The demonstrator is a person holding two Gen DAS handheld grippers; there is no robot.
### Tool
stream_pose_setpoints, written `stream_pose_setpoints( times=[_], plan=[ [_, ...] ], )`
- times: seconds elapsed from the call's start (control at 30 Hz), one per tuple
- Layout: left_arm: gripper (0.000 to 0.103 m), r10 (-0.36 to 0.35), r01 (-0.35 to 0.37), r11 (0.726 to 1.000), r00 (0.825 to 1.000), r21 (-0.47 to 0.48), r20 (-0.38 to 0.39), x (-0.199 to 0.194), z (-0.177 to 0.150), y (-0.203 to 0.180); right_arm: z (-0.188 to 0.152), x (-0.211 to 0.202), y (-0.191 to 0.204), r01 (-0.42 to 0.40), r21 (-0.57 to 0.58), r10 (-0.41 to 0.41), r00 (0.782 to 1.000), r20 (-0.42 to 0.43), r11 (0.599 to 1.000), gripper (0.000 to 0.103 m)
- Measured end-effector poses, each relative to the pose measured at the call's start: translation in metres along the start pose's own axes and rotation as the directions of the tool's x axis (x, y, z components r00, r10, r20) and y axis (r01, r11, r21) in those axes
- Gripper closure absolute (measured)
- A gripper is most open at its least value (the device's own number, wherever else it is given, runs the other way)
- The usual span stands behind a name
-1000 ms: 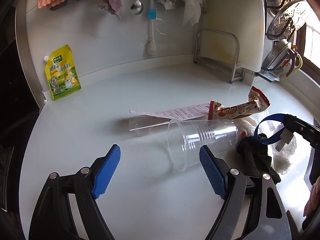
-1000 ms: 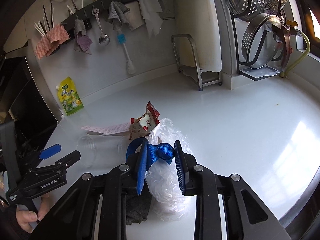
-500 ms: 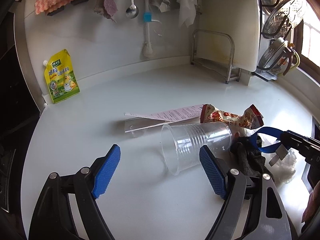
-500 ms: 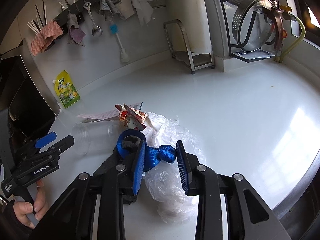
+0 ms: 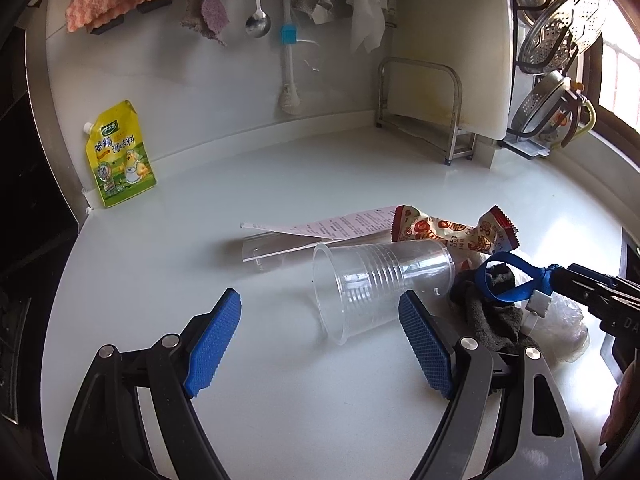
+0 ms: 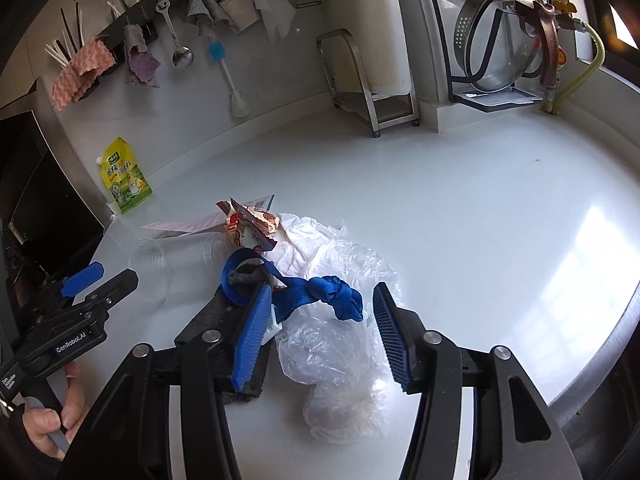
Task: Collect trash
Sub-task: 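Close the right tool on the blue lanyard and plastic bag, then grasp the clear plastic cup rim with the left tool while the right tool holds the lanyard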
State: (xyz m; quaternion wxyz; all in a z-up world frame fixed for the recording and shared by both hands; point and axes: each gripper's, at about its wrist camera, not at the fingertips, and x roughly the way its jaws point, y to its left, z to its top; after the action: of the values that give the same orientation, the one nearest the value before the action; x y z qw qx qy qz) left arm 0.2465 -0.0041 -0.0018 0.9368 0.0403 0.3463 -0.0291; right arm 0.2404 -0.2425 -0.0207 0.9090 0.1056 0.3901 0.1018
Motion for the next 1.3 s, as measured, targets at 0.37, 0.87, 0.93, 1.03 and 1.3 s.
stream_pose_setpoints(
  times=[0.37,0.87,0.93,1.03,1.3],
  plan=[
    [0.023,0.003,-0.003,1.0,1.0,-0.013,0.0,-0.002,-0.002,0.003,0.002,-0.011,0.004,-0.015,-0.012,0.015,0.998,0.059,1.0,0.086],
    [0.023,-0.019,0.018,0.998,0.999,-0.055,-0.033,0.013,0.001,0.014,0.009,-0.041,-0.006,-0.105,0.043,0.097,0.982,0.163,0.994,0.087],
    [0.023,-0.029,0.026,0.998,0.999,-0.056,-0.045,0.018,0.002,0.014,0.009,-0.039,-0.005,-0.098,0.039,0.091,0.984,0.153,0.994,0.087],
    [0.022,-0.056,0.053,0.997,0.997,-0.063,-0.053,0.023,0.003,0.014,0.008,-0.037,-0.005,-0.096,0.034,0.091,0.985,0.145,0.995,0.087],
    [0.021,-0.102,0.096,0.991,0.992,-0.093,-0.07,0.039,0.01,0.014,0.008,-0.035,-0.003,-0.1,0.027,0.096,0.986,0.135,0.995,0.087]
  ],
)
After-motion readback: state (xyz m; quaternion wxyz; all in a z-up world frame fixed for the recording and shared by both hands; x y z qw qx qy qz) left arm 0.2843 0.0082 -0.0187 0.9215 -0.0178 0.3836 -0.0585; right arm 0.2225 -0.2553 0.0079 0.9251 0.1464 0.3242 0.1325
